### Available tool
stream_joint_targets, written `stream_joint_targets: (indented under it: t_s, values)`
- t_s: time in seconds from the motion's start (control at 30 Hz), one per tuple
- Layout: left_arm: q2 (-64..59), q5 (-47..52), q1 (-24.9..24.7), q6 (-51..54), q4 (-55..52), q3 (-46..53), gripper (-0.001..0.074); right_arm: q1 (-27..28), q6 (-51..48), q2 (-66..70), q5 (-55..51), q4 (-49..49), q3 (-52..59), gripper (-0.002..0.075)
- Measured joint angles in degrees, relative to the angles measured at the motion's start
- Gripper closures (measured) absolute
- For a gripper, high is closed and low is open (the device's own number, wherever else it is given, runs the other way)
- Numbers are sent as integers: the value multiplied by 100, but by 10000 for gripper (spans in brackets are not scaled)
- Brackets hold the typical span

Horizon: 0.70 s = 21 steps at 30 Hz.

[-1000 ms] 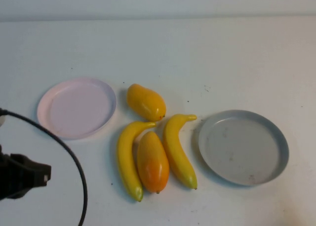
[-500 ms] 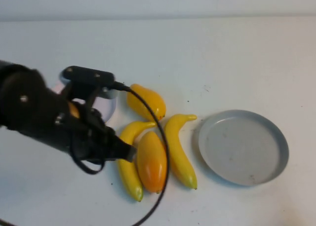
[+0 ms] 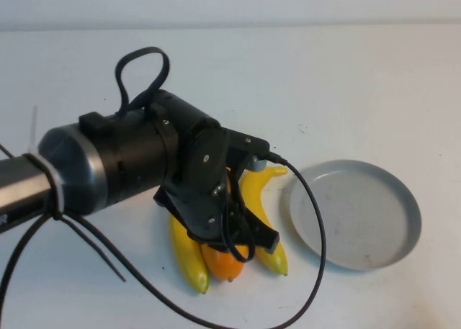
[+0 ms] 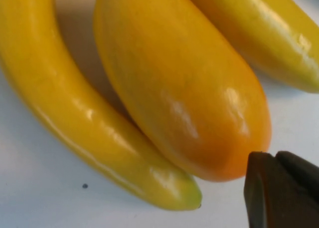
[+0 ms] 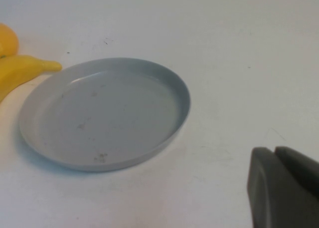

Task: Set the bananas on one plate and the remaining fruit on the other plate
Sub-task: Put one type of fruit in the left plate

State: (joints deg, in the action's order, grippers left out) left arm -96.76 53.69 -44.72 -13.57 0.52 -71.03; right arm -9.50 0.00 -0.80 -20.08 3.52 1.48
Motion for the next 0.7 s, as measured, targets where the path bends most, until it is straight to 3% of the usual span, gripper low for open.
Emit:
stream_joint_targets:
  t_s: [0.2, 0.3, 0.43, 0.5, 0.6, 0.7]
  values:
    - [-183, -374, -20, -17, -151, -143, 706, 0, 0, 0, 0, 0, 0, 743]
    - [-199, -570, -20, 1, -211, -143, 569, 0, 0, 0, 0, 0, 0, 743]
    - [-199, -769, -20, -38, -274, -143, 245, 0, 0, 0, 0, 0, 0, 743]
    - [-199, -866, -20, -212, -288, -143, 138, 0, 0, 0, 0, 0, 0, 743]
    - [-203, -943, -20, -516, -315, -143, 71, 0, 0, 0, 0, 0, 0, 743]
    - [-261, -957, -20, -721, -315, -206, 67, 0, 0, 0, 0, 0, 0, 743]
